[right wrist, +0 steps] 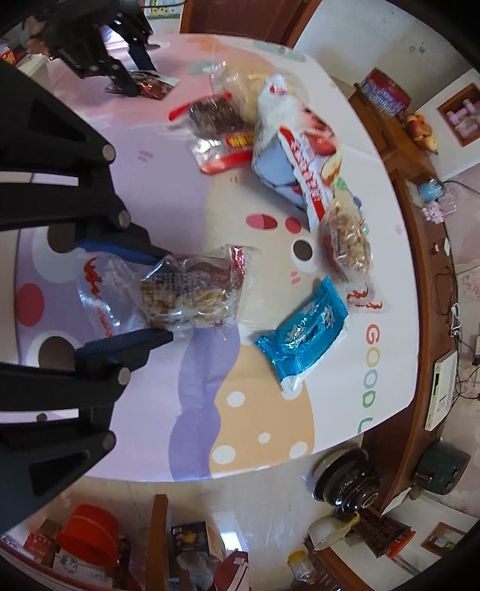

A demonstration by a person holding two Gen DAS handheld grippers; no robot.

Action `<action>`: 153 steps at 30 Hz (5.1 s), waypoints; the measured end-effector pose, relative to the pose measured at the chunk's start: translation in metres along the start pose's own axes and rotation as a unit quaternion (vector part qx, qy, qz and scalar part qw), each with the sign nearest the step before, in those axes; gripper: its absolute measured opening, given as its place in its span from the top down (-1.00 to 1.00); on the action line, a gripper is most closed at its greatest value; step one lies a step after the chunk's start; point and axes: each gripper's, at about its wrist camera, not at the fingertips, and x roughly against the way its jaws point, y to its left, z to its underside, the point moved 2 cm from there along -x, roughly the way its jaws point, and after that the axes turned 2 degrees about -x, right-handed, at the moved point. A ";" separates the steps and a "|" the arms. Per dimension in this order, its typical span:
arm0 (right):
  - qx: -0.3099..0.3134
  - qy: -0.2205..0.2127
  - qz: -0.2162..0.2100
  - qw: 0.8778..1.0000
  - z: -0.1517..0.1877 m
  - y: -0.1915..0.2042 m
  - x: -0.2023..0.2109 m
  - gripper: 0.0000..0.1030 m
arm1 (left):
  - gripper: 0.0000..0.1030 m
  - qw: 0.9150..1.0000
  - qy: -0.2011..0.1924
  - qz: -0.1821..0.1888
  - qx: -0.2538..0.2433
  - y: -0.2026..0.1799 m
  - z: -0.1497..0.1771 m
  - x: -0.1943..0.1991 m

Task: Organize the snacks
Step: 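Grasp brown snowflake-print pack with left tool while right tool grasps clear nut bag, then carry brown pack and nut bag into the white tray and release, then move both open tools back toward the remaining snacks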

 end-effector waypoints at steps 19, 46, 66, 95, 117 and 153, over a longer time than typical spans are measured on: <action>0.031 -0.078 -0.085 0.993 0.031 -0.002 0.073 0.32 | 0.37 0.985 -0.108 -0.042 0.131 0.005 -0.027 0.072; 0.090 -0.129 -0.185 0.970 0.104 0.055 0.182 0.32 | 0.36 0.965 -0.247 0.000 0.085 -0.075 0.058 0.231; 0.066 -0.126 -0.188 0.972 0.236 0.061 0.191 0.29 | 0.36 0.972 -0.231 0.036 0.039 -0.122 0.177 0.234; -0.041 -0.066 -0.181 0.980 0.278 0.020 0.145 0.15 | -0.53 0.980 -0.190 0.003 0.063 -0.114 0.224 0.151; 0.023 -0.088 -0.211 0.973 0.226 0.064 0.202 0.15 | -0.76 0.960 -0.272 -0.038 0.056 -0.057 0.182 0.261; 0.069 -0.174 -0.032 0.982 -0.063 0.084 0.265 -0.16 | -0.80 0.951 -0.257 -0.152 0.082 0.057 -0.063 0.278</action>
